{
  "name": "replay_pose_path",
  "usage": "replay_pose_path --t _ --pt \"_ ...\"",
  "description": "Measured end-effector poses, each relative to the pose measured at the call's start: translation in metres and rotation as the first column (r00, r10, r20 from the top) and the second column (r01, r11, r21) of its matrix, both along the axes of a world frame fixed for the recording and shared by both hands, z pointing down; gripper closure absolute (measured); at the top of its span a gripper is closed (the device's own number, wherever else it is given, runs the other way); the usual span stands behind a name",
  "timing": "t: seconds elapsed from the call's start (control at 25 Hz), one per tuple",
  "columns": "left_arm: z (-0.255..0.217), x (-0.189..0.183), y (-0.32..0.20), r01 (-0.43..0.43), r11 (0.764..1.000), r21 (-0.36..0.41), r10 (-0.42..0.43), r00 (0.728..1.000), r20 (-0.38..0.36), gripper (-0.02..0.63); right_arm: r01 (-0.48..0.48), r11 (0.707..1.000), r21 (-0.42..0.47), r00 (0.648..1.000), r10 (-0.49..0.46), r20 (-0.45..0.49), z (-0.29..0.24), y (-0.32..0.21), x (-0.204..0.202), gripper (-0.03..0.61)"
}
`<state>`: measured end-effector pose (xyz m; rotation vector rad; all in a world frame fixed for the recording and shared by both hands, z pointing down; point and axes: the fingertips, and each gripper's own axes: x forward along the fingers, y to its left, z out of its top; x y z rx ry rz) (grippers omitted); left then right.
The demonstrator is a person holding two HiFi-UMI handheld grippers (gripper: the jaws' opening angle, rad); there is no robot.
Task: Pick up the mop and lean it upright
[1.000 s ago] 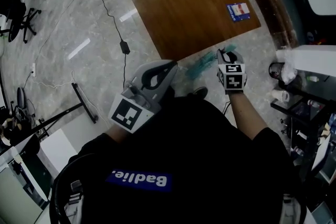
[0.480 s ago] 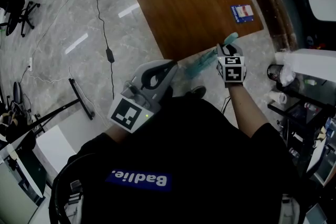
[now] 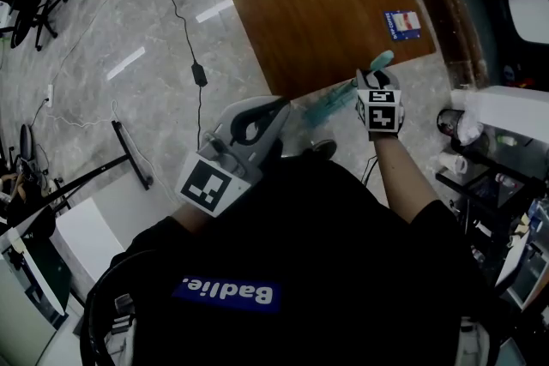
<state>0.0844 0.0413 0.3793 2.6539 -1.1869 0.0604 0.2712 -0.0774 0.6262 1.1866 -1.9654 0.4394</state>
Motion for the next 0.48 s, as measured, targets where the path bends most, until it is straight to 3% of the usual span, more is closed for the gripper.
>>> replay_pose_path --t 0.12,0.48 --pt "-0.0016 -0.0005 0.0006 -0.002 1.0 0.004 0.002 1.0 0.0 0.595 0.008 1.0 -0.004 1.0 -0.008 0.004 0.0012 -0.0001 -0.0025 0.368" --pt "-0.0026 0.0039 -0.0004 -0.017 1.0 0.001 0.017 1.0 0.003 0.595 0.011 1.0 0.001 1.0 -0.011 0.008 -0.0002 -0.0004 -0.0022 0.33"
